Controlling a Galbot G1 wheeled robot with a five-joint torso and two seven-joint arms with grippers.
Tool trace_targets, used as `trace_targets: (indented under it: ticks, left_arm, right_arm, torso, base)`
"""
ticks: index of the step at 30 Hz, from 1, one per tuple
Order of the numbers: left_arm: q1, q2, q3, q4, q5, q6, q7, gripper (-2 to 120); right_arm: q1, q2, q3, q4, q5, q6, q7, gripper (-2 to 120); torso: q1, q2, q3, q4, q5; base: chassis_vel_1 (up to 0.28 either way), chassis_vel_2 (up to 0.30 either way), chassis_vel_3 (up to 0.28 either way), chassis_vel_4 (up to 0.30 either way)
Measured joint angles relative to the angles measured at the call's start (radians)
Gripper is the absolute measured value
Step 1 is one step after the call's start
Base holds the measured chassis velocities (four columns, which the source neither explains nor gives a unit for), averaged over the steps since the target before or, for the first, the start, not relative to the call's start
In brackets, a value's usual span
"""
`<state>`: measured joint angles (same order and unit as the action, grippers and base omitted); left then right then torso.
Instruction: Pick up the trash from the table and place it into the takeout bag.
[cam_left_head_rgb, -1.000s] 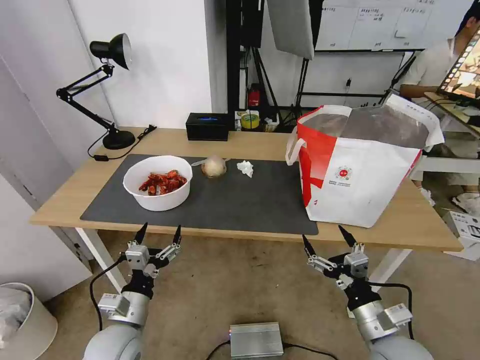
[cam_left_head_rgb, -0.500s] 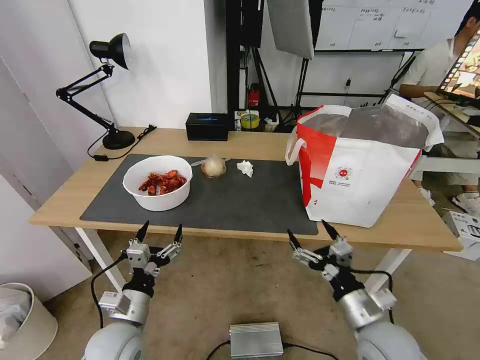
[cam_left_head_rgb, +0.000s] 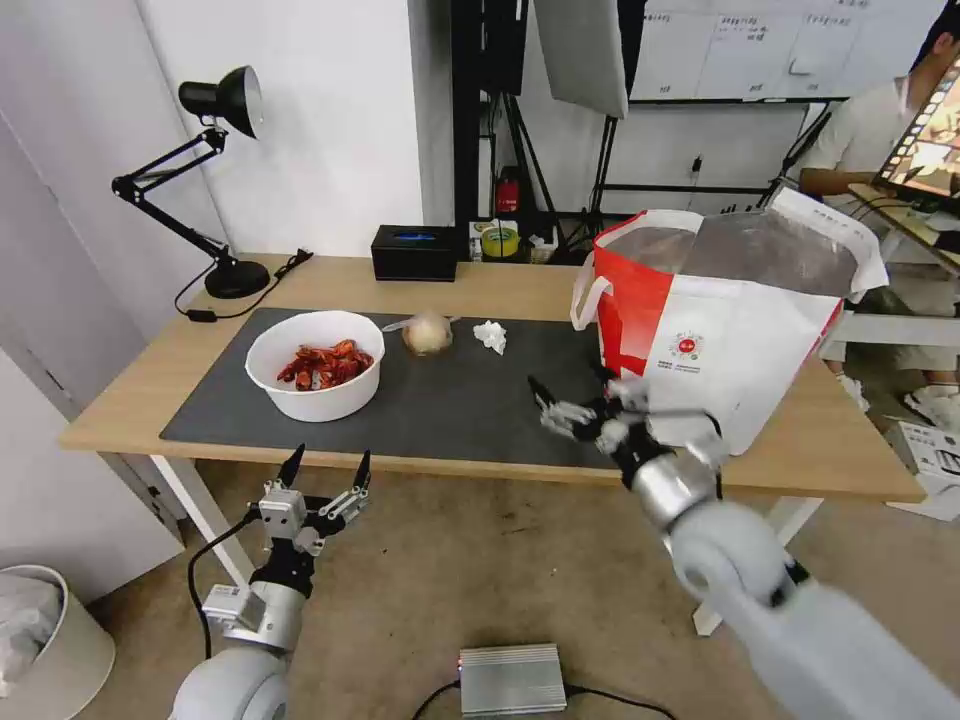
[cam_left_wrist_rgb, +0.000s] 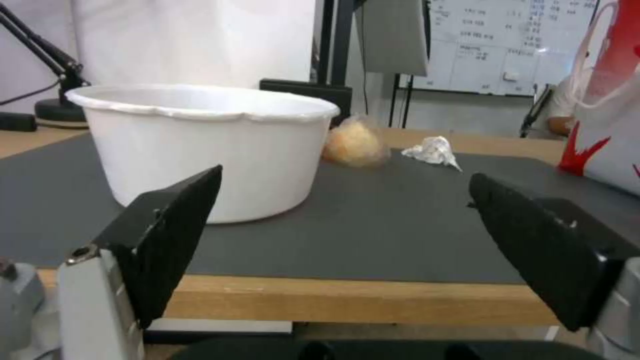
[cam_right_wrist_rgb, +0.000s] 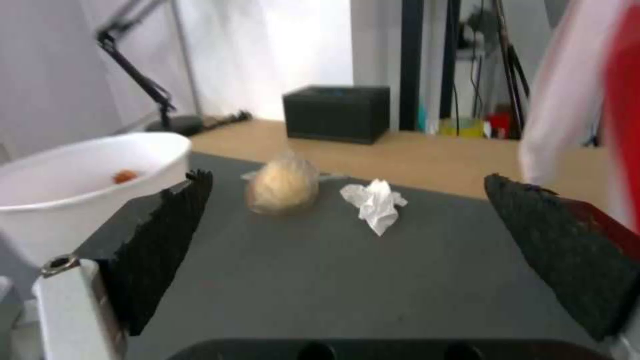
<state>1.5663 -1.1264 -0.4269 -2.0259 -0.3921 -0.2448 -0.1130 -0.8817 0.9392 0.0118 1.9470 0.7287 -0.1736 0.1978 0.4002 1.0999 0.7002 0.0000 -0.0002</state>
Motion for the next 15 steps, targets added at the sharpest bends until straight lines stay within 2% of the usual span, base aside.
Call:
trace_targets:
  ticks: [2,4,7,11,12,13,14,15]
  left_arm:
    - [0.007,0.001,-0.008,-0.001,0.000,0.000,0.000,100]
    - [0.010,0.002,-0.011,-0.001,0.000,0.000,0.000,100]
    - [0.018,-0.001,-0.020,-0.002,0.000,0.000,0.000,100]
    - [0.023,-0.002,-0.023,-0.003,0.000,0.000,0.001,100]
    - [0.027,-0.003,-0.026,-0.005,0.001,0.000,0.001,100]
    - [0.028,-0.003,-0.027,-0.005,0.001,0.000,0.001,100]
    - [0.033,-0.004,-0.030,-0.008,0.001,0.000,0.002,100]
    - [0.033,-0.004,-0.030,-0.008,0.001,0.000,0.002,100]
  right_arm:
    - [0.124,0.046,-0.096,-0.081,0.030,-0.078,0.082,100]
    - [0.170,0.064,-0.124,-0.112,0.040,-0.093,0.105,100]
    - [0.310,0.132,-0.200,-0.227,0.072,-0.129,0.166,100]
    - [0.364,0.166,-0.220,-0.280,0.079,-0.141,0.188,100]
    - [0.431,0.212,-0.242,-0.363,0.084,-0.163,0.211,100]
    - [0.437,0.216,-0.244,-0.371,0.084,-0.165,0.213,100]
    - [0.493,0.262,-0.265,-0.459,0.084,-0.181,0.227,100]
    - [0.493,0.262,-0.265,-0.459,0.084,-0.181,0.227,100]
  torso:
    - [0.000,0.000,0.000,0.0000,0.0003]
    - [0.000,0.000,0.000,0.0000,0.0001]
    - [0.000,0.000,0.000,0.0001,0.0000]
    - [0.000,0.000,0.000,0.0002,0.0001]
    - [0.000,0.000,0.000,0.0001,-0.0003]
    - [0.000,0.000,0.000,0.0001,-0.0002]
    - [0.000,0.000,0.000,0.0001,0.0001]
    - [0.000,0.000,0.000,0.0001,0.0001]
  base:
    - [0.000,0.000,0.000,0.000]
    - [0.000,0.000,0.000,0.000]
    - [0.000,0.000,0.000,0.000]
    - [0.000,0.000,0.000,0.000]
    - [0.000,0.000,0.000,0.000]
    - [0.000,0.000,0.000,0.000]
    - [0.000,0.000,0.000,0.000]
    - [0.000,0.000,0.000,0.000]
